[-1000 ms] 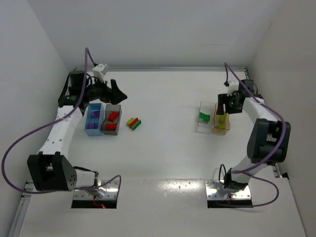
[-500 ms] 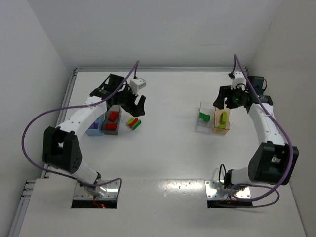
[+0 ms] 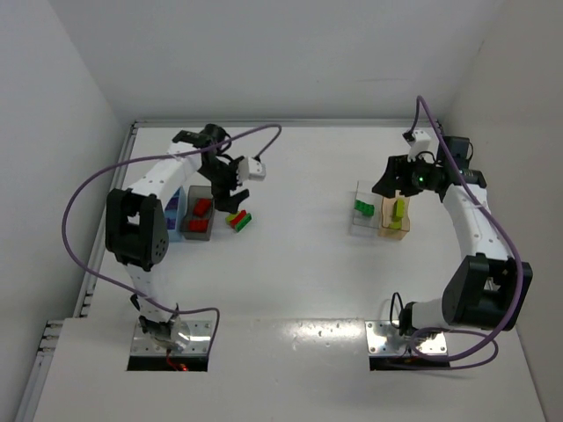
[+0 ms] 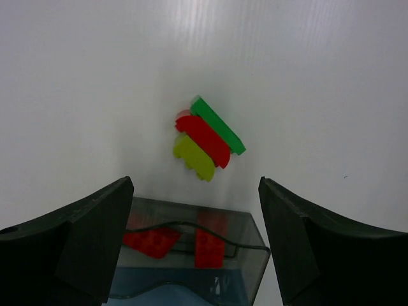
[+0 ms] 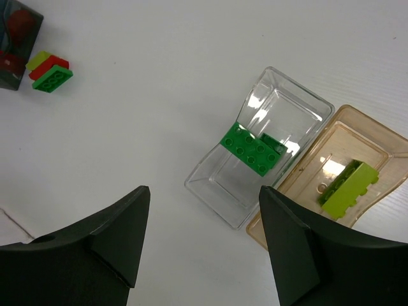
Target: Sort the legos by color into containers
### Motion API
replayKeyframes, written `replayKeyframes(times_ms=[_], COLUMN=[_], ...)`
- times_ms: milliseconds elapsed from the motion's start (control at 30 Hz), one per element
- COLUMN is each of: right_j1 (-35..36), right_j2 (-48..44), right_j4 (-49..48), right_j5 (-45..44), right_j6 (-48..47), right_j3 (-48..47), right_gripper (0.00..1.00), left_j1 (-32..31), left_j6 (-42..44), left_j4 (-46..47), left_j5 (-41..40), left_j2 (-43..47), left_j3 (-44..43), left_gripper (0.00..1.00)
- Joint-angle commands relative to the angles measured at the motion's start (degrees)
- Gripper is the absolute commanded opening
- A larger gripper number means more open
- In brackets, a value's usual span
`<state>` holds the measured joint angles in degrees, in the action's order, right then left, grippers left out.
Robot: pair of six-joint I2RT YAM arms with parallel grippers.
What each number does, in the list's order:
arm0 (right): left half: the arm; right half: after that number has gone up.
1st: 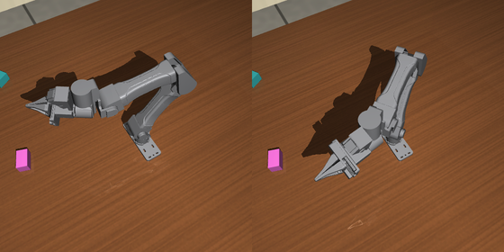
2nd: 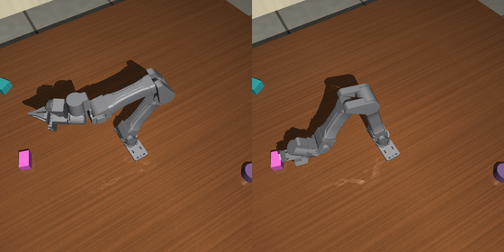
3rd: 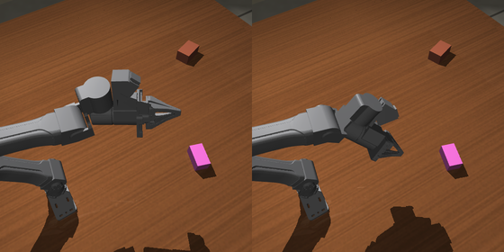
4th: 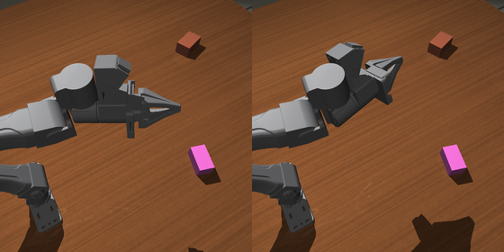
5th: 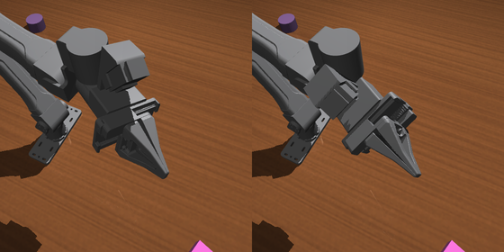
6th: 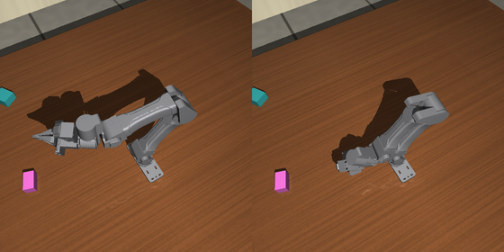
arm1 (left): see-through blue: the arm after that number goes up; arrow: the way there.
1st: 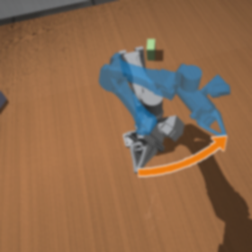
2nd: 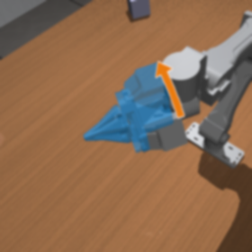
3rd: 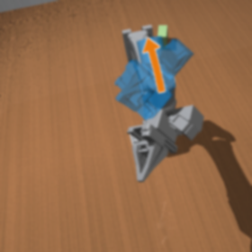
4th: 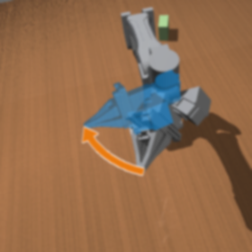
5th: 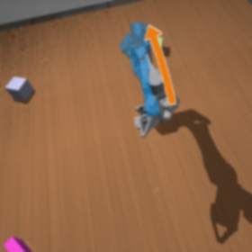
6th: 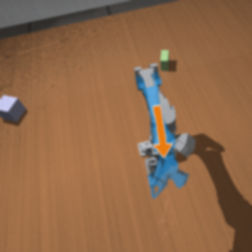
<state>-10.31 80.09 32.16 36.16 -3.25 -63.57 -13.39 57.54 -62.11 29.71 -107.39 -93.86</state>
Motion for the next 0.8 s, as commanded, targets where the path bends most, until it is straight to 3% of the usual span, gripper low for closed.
replayKeyframes(times_ms=[0, 333, 767], right_j1=[0.2, 0.2, 0.2], right_j2=[-1.96, -0.82, 0.24], right_j4=[-0.61, -0.61, -0.08], right_j5=[2.33, 2.33, 1.81], right_j6=[-0.62, 0.43, -0.09], right_j3=[-0.85, -0.85, -0.85], right_gripper=[0.7, 0.7, 0.7], left_j1=[-2.52, 1.08, 1.08], left_j6=[9.69, 23.47, 31.14], left_j4=[0.66, 8.22, 10.08], left_j5=[-4.83, -3.61, 0.16], left_j2=[5.17, 6.85, 3.87], left_j3=[7.52, 15.63, 18.19], left_gripper=[0.86, 0.86, 0.87])
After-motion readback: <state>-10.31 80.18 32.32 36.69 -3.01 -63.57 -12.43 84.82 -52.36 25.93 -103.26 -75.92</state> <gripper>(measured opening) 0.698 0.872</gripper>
